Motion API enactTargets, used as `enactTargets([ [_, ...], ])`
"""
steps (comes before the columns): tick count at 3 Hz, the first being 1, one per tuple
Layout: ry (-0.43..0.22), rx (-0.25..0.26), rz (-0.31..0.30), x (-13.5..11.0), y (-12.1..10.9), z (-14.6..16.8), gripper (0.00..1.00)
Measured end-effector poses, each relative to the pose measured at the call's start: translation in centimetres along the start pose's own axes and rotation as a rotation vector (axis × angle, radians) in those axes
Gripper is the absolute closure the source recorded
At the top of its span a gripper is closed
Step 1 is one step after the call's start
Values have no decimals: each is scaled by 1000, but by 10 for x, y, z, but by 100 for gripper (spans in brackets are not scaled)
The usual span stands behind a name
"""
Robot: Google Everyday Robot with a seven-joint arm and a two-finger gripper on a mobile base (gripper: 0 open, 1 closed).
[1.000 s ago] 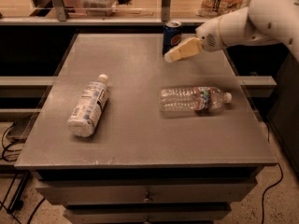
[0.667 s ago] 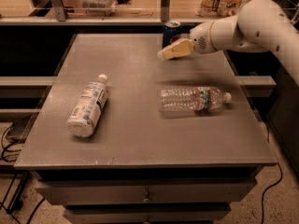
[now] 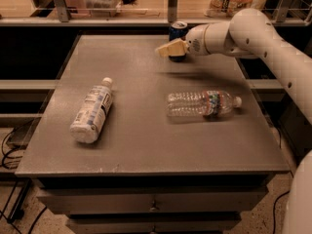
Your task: Knock pepsi can over
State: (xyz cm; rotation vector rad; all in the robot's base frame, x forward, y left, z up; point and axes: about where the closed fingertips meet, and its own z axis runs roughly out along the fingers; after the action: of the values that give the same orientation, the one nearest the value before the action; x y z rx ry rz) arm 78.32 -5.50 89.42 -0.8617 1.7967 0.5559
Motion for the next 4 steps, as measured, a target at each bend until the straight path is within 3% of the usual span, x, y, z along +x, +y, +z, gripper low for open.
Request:
enactTargets([
  [1,-11,1,-38,-10,-4,11,49],
  [2,-1,0,-95,-21,0,9,71],
  [3,86,8,-246,-34,8,-3,95],
  [4,238,-13,-428,-34,12,-18,100],
])
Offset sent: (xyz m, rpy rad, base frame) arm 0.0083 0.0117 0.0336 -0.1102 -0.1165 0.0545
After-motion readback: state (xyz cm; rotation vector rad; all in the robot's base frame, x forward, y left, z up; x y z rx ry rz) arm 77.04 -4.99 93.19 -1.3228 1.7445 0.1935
